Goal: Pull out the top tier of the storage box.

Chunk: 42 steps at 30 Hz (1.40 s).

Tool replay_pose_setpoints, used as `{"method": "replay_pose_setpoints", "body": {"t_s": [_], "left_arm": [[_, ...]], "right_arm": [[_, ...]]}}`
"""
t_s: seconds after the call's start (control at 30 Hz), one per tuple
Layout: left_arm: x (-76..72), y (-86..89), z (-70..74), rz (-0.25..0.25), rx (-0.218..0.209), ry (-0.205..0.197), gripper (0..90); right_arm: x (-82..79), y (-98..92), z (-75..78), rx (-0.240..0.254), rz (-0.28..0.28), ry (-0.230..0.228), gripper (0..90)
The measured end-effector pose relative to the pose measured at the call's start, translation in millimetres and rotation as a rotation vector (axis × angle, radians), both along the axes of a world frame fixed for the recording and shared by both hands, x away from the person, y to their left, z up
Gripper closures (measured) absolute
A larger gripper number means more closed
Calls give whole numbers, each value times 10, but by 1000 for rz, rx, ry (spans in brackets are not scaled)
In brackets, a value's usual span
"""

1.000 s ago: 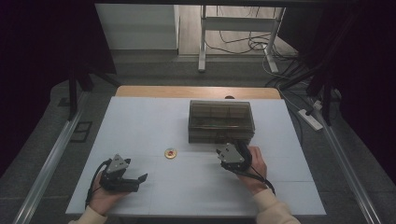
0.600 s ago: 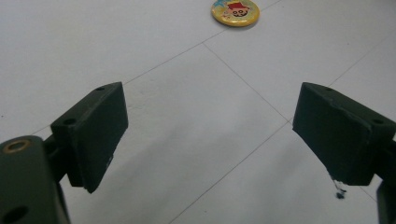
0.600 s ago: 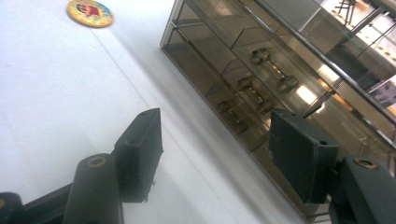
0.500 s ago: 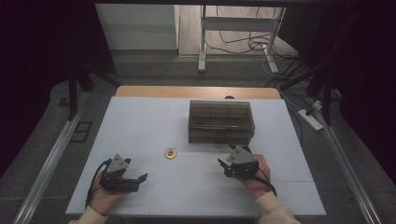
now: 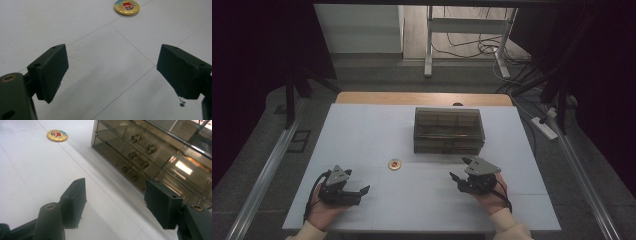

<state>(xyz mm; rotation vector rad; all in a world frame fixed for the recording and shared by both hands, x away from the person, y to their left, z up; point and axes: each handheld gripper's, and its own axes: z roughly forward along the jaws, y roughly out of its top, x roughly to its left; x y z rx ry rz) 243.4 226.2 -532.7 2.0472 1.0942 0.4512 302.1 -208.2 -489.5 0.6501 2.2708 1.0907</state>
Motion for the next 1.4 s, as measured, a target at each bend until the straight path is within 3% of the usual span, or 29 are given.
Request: {"method": "replay_pose_setpoints", "body": {"t_s": [0.73, 1.4], "left_arm": [[2, -9, 21, -4, -11, -5, 108], [110, -171, 181, -48, -67, -18, 117]], "right_arm": [[102, -214, 68, 1, -37, 23, 337], [189, -334, 132, 3, -90, 37, 331]]}}
